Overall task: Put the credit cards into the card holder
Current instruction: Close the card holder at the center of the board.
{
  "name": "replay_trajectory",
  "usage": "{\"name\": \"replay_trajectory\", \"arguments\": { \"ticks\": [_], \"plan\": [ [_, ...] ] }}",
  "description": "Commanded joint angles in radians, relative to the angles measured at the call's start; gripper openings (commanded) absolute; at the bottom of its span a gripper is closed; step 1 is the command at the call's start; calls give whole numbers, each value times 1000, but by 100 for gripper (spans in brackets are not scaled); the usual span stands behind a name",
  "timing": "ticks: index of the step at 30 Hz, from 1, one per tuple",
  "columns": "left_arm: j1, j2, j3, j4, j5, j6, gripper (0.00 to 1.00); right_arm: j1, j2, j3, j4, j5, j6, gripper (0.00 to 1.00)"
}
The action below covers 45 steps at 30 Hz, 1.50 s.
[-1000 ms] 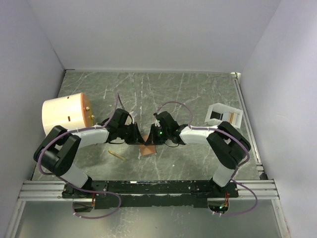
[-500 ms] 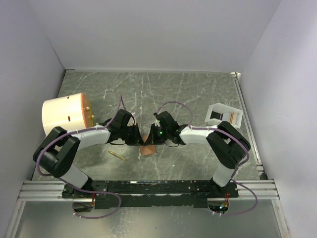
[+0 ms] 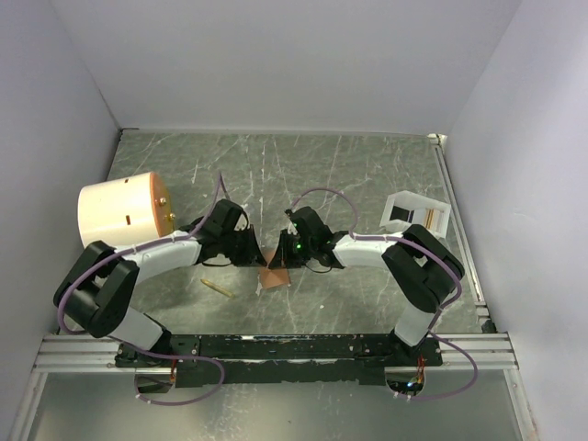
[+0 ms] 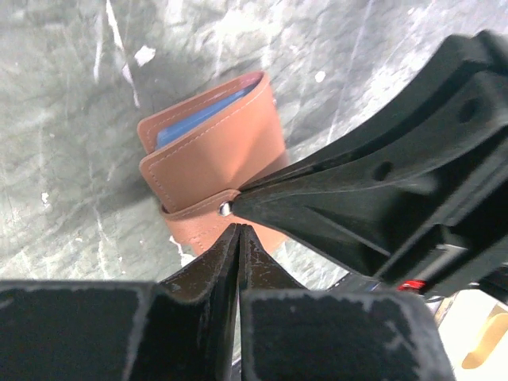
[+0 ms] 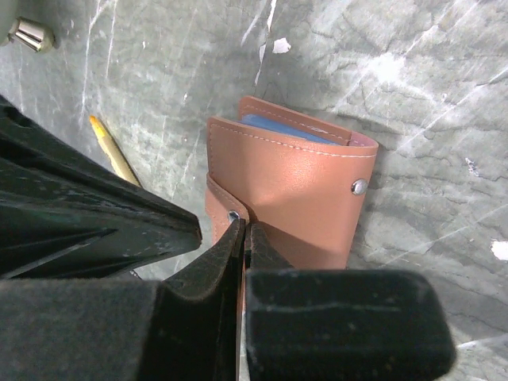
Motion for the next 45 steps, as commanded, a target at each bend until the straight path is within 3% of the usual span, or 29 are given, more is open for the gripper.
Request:
{"name": "replay_trajectory", "arguments": {
  "ticks": [1,27,45],
  "plan": [
    [-3,-23,58,-29,-34,-6,14,-1,13,-32,-36,17,-20,0],
    [-2,90,29,-6,-26,19,10,-1,9,-29,-39,14,-22,0],
    [-15,184,58,-95,-50,53,10,3,19,-73,-83,38,-14,0]
  ]
}}
